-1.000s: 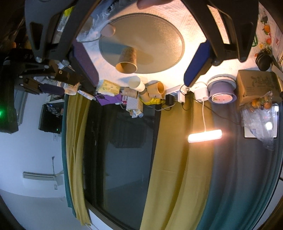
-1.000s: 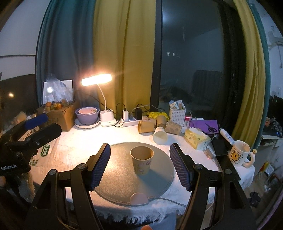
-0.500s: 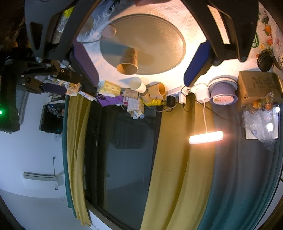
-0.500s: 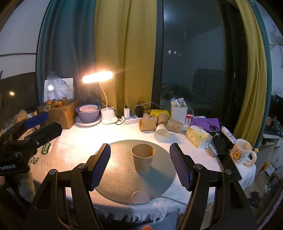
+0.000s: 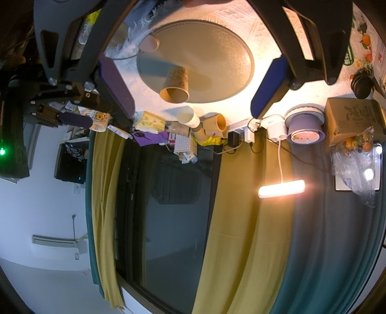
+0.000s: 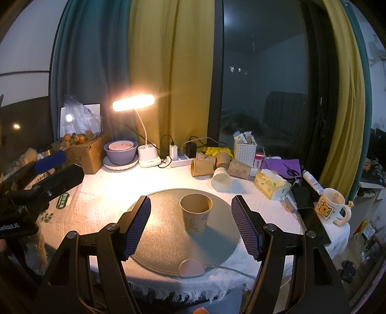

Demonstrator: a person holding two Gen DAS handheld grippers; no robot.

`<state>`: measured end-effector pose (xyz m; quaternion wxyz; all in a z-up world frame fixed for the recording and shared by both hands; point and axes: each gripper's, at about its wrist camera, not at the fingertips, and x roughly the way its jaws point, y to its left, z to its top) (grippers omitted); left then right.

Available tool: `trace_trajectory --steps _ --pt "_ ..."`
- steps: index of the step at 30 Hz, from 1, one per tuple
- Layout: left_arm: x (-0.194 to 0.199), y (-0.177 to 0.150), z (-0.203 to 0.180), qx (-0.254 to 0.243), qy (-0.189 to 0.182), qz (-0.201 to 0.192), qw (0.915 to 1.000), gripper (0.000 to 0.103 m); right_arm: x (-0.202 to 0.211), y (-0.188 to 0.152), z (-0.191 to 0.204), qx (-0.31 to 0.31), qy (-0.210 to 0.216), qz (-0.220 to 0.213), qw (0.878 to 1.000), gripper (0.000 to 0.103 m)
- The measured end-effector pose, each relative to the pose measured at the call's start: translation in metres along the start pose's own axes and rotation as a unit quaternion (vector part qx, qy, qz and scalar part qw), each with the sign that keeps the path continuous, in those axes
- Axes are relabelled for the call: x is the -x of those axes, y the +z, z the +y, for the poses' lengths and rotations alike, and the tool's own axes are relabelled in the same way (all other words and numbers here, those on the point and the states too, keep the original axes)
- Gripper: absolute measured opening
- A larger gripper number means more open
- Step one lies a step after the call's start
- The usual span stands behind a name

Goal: Flip cup upright

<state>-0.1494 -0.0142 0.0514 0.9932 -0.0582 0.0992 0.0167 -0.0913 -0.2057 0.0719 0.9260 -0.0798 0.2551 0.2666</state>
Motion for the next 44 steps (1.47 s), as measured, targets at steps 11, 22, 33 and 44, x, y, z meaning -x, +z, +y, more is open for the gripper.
trace_trajectory --steps 11,22,33,44 --pt "0.0001 0.0004 0.0001 0.001 0.0 0.0 1.0 0.098 -0.0004 0.0003 0.0 0.001 0.0 0.0 1.0 0.072" --pt "-0.0001 0.0005 0.0002 0.001 0.0 0.0 1.0 0.098 -0.0007 0.001 0.0002 0.0 0.0 0.0 1.0 0.072" --pt "-0.0003 0.0009 -0.0001 0.001 0.0 0.001 1.0 0.098 -0.0009 0.0008 -0.0002 0.0 0.001 0.001 1.0 0.072" --pt "0.0005 -0.0045 -0.0036 0.0 -0.006 0.004 1.0 0.098 -0.002 0.001 -0.0005 0.0 0.001 0.002 1.0 0.072"
